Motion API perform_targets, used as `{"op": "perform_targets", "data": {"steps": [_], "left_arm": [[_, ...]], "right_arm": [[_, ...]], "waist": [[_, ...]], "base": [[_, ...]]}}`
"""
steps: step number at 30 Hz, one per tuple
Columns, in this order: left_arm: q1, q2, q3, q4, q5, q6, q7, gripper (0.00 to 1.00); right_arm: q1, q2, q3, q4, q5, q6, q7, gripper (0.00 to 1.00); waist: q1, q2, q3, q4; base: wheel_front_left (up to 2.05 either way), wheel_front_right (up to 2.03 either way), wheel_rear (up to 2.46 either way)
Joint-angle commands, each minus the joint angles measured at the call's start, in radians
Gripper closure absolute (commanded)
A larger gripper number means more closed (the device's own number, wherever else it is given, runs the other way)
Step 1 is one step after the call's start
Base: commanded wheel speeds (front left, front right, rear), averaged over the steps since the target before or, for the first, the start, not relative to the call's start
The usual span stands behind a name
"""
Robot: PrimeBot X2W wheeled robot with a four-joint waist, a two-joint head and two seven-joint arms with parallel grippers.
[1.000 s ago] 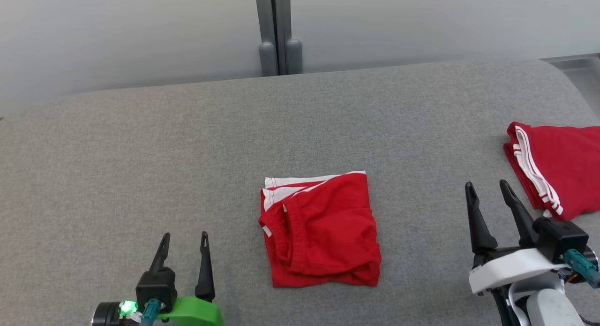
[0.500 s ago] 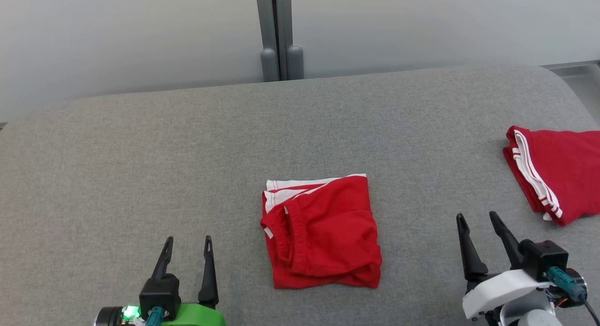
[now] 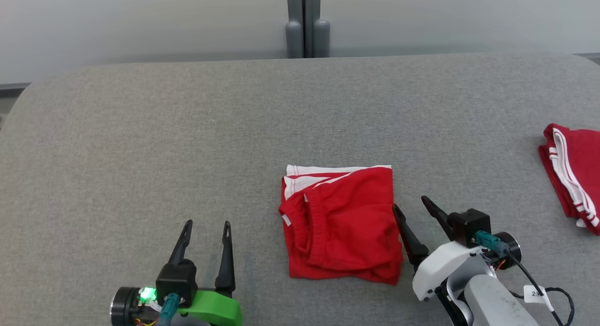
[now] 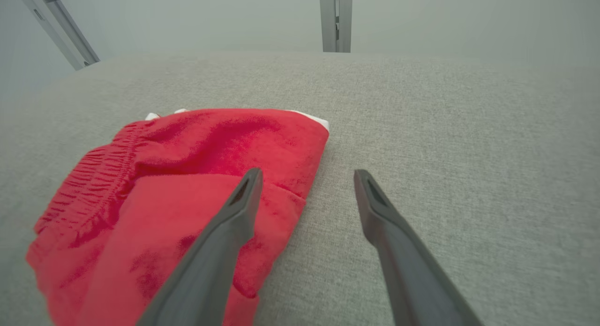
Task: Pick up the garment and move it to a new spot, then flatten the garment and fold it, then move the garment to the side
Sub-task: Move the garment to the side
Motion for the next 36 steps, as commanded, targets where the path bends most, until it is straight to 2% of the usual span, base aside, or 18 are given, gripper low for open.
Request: {"op": "perform_targets", "data": {"steps": [1,7,8,9,10,11,15,20,25,36], "left_arm": [[-0.020,0.004,-0.008,0.003,-0.007,0.004,-0.002,0.00],[-0.031,0.004,-0.032,0.008,-0.022,0.011,-0.002,0.00],[-0.031,0.004,-0.033,0.010,-0.025,0.013,-0.002,0.00],[-0.030,0.004,-0.033,0.013,-0.026,0.014,-0.002,0.00],[-0.030,0.004,-0.030,0.013,-0.026,0.015,-0.002,0.00],[-0.030,0.004,-0.028,0.012,-0.023,0.013,-0.002,0.00],[-0.035,0.004,-0.020,0.007,-0.013,0.006,-0.002,0.00],[-0.047,0.004,-0.026,-0.002,-0.007,-0.004,-0.002,0.00],[-0.065,0.004,-0.051,-0.011,-0.008,-0.019,-0.002,0.00],[-0.115,0.005,-0.126,0.003,-0.001,-0.051,-0.002,0.00]], "right_arm": [[-0.018,-0.006,0.009,0.036,0.006,-0.002,-0.001,0.00],[-0.071,-0.005,0.041,0.196,0.047,-0.002,-0.002,0.00],[-0.075,-0.006,0.049,0.217,0.054,-0.002,-0.001,0.18],[-0.075,-0.006,0.056,0.233,0.061,-0.002,0.000,0.59],[-0.076,-0.006,0.067,0.248,0.068,-0.002,0.001,0.93],[-0.079,-0.005,0.070,0.259,0.071,-0.002,0.001,1.00],[-0.097,-0.009,0.046,0.267,0.060,-0.002,0.003,1.00],[-0.095,-0.008,-0.013,0.231,0.040,-0.003,-0.001,1.00],[-0.074,-0.007,-0.042,0.203,0.032,-0.002,-0.001,1.00],[-0.047,-0.005,-0.038,0.163,0.046,-0.002,-0.001,1.00]], "waist": [[0.0000,0.0000,0.031,0.043],[0.0000,0.0000,0.052,0.076],[0.0000,0.0000,0.054,0.077],[0.0000,0.0000,0.056,0.075],[0.0000,0.0000,0.057,0.071],[0.0000,0.0000,0.059,0.066],[0.0000,0.0000,0.060,0.029],[0.0000,0.0000,0.057,-0.050],[0.0000,0.0000,0.055,-0.167],[0.0000,0.0000,0.078,-0.447]], "base": [[0.00,0.00,0.00],[0.00,0.00,0.00],[0.00,0.00,0.00],[0.00,0.00,0.00],[0.00,0.00,0.00],[0.00,0.00,0.00],[0.00,0.00,0.00],[0.00,0.00,0.00],[0.00,0.00,0.00],[0.00,0.00,0.00]]}}
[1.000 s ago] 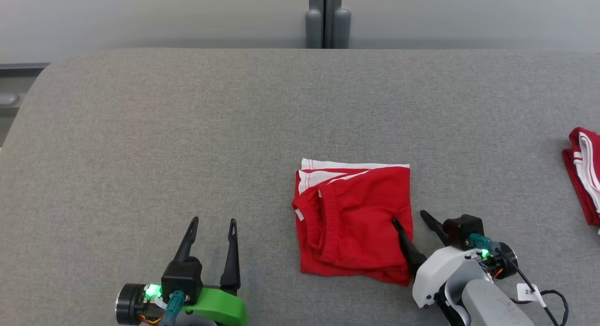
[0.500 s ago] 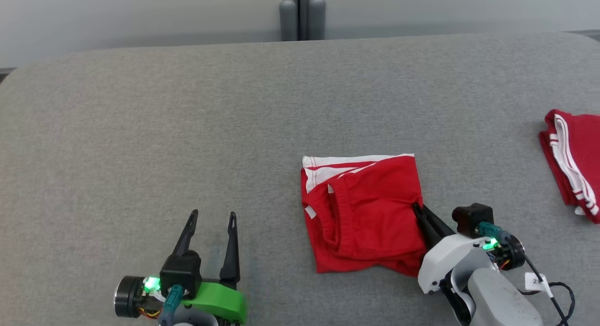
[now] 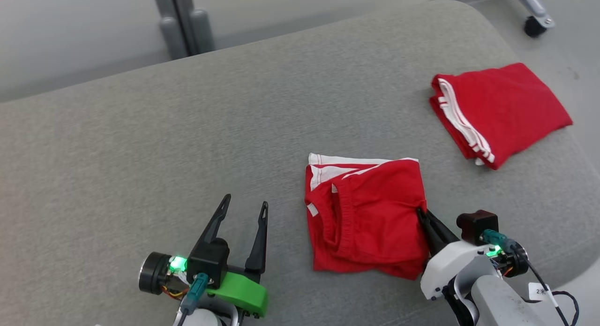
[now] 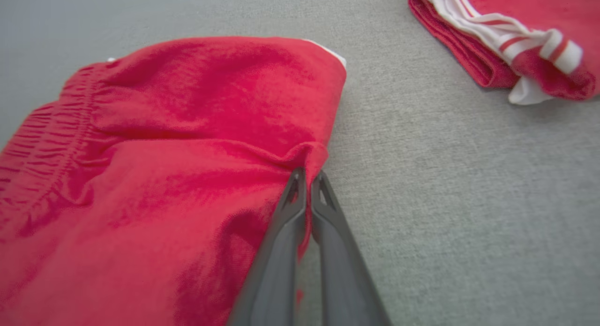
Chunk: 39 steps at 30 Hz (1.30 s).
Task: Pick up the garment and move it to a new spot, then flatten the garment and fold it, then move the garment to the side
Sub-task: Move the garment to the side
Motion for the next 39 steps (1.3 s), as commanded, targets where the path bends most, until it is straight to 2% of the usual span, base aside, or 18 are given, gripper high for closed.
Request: {"op": "perform_targets", "data": {"steps": [1,5,10,16,20,25,29,33,39], "left_arm": [[-0.019,0.006,0.001,0.004,0.004,-0.002,-0.002,0.00],[-0.029,0.006,-0.006,0.017,0.009,-0.011,-0.002,0.00],[-0.035,0.006,-0.012,0.017,0.021,-0.022,-0.002,0.00],[-0.049,0.007,-0.023,0.016,0.032,-0.028,-0.002,0.00],[-0.052,0.007,-0.020,0.025,0.043,-0.033,-0.002,0.00],[-0.067,0.007,-0.011,0.041,0.063,-0.050,-0.002,0.00],[-0.078,0.008,-0.003,0.046,0.077,-0.062,-0.002,0.00],[-0.089,0.008,0.000,0.049,0.090,-0.070,-0.002,0.00],[-0.111,0.011,0.004,0.053,0.103,-0.077,-0.002,0.00]], "right_arm": [[0.011,-0.003,-0.001,-0.007,0.006,-0.002,0.000,1.00],[0.018,-0.002,0.010,-0.017,0.016,-0.002,0.000,1.00],[0.006,-0.002,0.029,-0.028,0.016,-0.002,0.000,1.00],[-0.041,-0.003,0.061,-0.030,-0.033,-0.002,0.000,1.00],[-0.117,-0.034,0.102,-0.030,-0.069,-0.002,0.000,1.00],[-0.274,-0.099,0.163,-0.006,-0.077,-0.002,0.000,1.00],[-0.415,-0.164,0.191,0.069,-0.083,-0.002,0.000,1.00],[-0.530,-0.238,0.172,0.175,-0.098,-0.002,0.002,1.00],[-0.639,-0.354,0.080,0.322,-0.153,-0.002,0.001,1.00]], "waist": [[0.0000,0.0000,0.019,-0.168],[0.0000,0.0000,0.030,-0.234],[0.0000,0.0000,0.046,-0.277],[0.0000,0.0000,0.071,-0.274],[0.0000,0.0000,0.097,-0.250],[0.0000,0.0000,0.142,-0.208],[0.0000,0.0000,0.171,-0.170],[0.0000,0.0000,0.195,-0.131],[0.0000,0.0000,0.237,-0.074]], "base": [[0.00,0.00,0.00],[0.00,0.00,0.00],[0.00,0.00,0.00],[0.00,0.00,0.00],[0.00,0.00,0.00],[0.00,0.00,0.00],[0.00,0.00,0.00],[0.00,0.00,0.00],[0.00,0.00,0.00]]}}
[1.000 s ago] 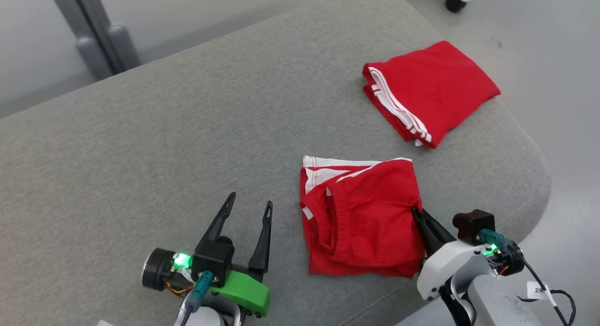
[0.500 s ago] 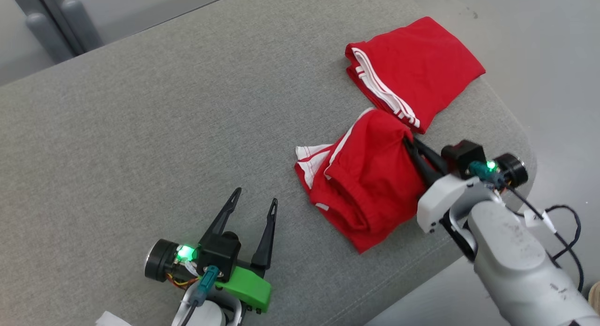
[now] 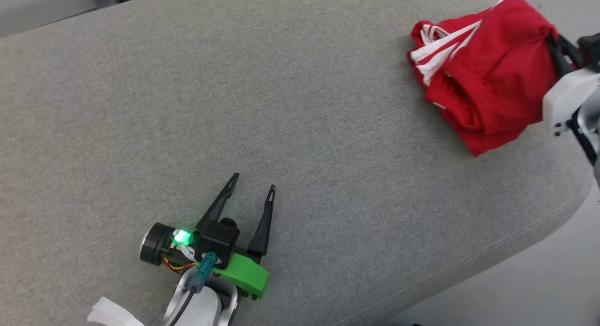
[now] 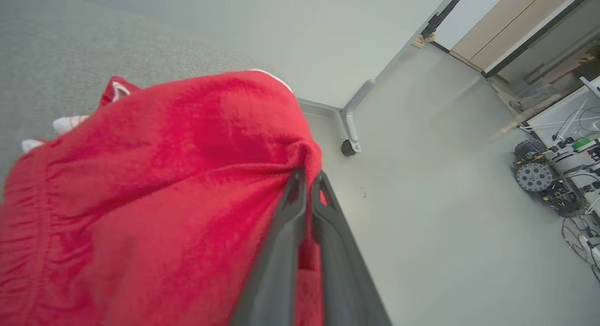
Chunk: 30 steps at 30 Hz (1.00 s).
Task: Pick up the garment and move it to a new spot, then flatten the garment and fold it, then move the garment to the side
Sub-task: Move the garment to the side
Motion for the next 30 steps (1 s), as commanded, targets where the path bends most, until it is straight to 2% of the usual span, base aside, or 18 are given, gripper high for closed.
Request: {"op": "perform_targets", "data": {"steps": [1,2,3,4,7,10,16,19,24,30], "left_arm": [[-0.022,0.011,0.004,0.003,0.014,-0.005,-0.002,0.00],[-0.025,0.011,0.005,0.005,0.015,-0.005,-0.002,0.00],[-0.028,0.012,0.007,0.006,0.016,-0.003,-0.002,0.00],[-0.031,0.013,0.009,0.006,0.017,-0.003,-0.002,0.00],[-0.034,0.014,0.012,0.010,0.020,-0.002,-0.002,0.00],[-0.041,0.014,0.018,0.012,0.015,0.004,-0.002,0.00],[-0.031,0.012,0.044,0.001,0.002,0.024,-0.002,0.00],[-0.022,0.011,0.062,-0.005,-0.002,0.034,-0.002,0.00],[-0.001,0.011,0.110,-0.018,-0.015,0.055,-0.002,0.00],[0.023,0.008,0.174,-0.038,-0.037,0.084,-0.002,0.00]], "right_arm": [[-0.016,-0.020,-0.023,0.029,-0.022,-0.002,-0.002,1.00],[-0.023,-0.034,-0.038,0.044,-0.039,-0.002,-0.002,0.80],[-0.029,-0.049,-0.064,0.062,-0.058,-0.002,-0.003,0.28],[-0.030,-0.054,-0.085,0.075,-0.072,-0.002,-0.003,0.00],[-0.022,-0.055,-0.178,0.098,-0.109,-0.002,-0.004,0.00],[0.008,-0.035,-0.264,0.061,-0.148,-0.002,-0.004,0.00],[0.101,0.099,-0.401,-0.204,-0.194,-0.002,-0.004,0.00],[0.157,0.176,-0.416,-0.370,-0.169,-0.002,-0.003,0.00],[0.253,0.267,-0.364,-0.596,-0.097,-0.002,-0.003,0.00],[0.369,0.331,-0.340,-0.743,-0.010,-0.002,-0.003,0.00]], "waist": [[0.0000,-0.0001,0.043,0.047],[0.0000,-0.0001,0.048,0.051],[0.0000,-0.0001,0.052,0.056],[0.0000,-0.0001,0.055,0.058],[0.0000,-0.0001,0.059,0.065],[0.0000,-0.0001,0.055,0.067],[0.0000,-0.0001,0.024,0.071],[0.0000,-0.0001,0.002,0.079],[0.0000,-0.0001,-0.037,0.103],[0.0000,-0.0001,-0.081,0.151]], "base": [[0.00,0.00,0.00],[0.00,0.00,0.00],[0.00,0.00,0.00],[0.00,0.00,0.00],[0.00,0.00,0.00],[0.00,0.00,0.00],[0.00,0.00,0.00],[0.00,0.00,0.00],[0.00,0.00,0.00],[0.00,0.00,0.00]]}}
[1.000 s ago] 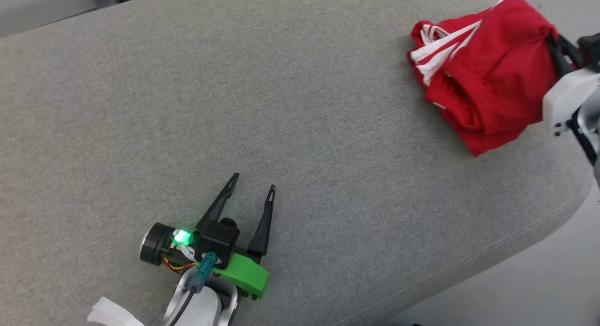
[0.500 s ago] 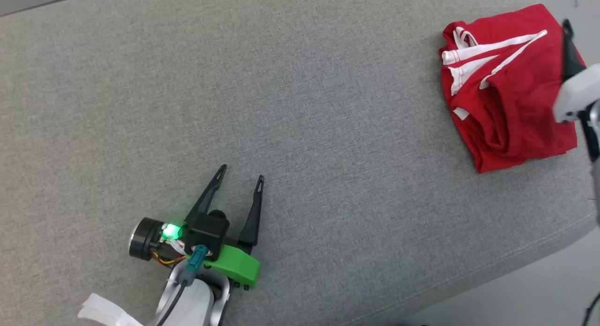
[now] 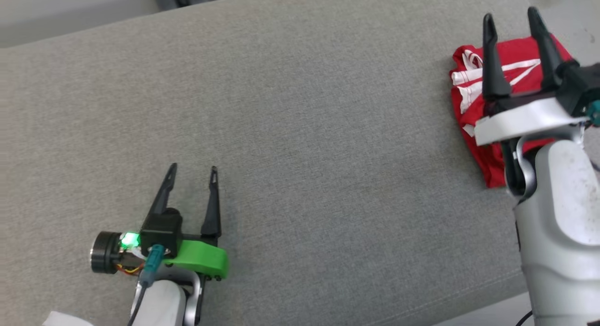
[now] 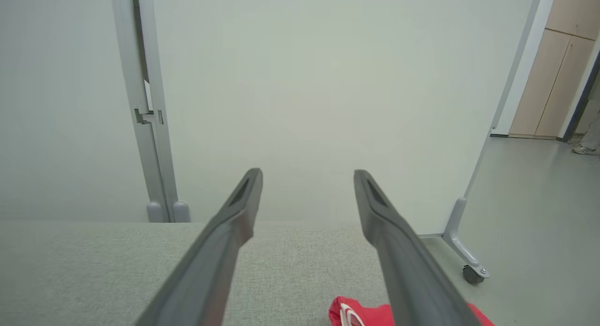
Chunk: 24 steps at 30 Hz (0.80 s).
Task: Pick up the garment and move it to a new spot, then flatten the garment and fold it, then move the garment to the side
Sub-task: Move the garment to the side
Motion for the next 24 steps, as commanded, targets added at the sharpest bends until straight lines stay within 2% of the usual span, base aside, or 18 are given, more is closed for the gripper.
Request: {"op": "perform_targets", "data": {"steps": [1,11,24], "left_arm": [[0.017,0.003,0.017,-0.009,-0.011,0.011,-0.002,0.00],[0.076,0.000,0.086,-0.028,-0.013,0.032,-0.002,0.00],[0.175,0.000,0.118,-0.059,-0.069,-0.010,-0.002,0.00]], "right_arm": [[0.041,0.008,0.001,-0.016,0.020,-0.002,-0.001,0.00],[0.226,0.019,0.061,0.007,0.117,-0.002,-0.001,0.00],[0.386,0.019,0.110,0.052,0.123,-0.002,-0.001,0.00]], "waist": [[0.0000,0.0000,-0.034,0.037],[0.0000,0.0000,-0.101,0.109],[0.0000,0.0000,-0.177,0.179]], "base": [[0.00,0.00,0.00],[0.00,0.00,0.00],[0.00,0.00,0.00]]}}
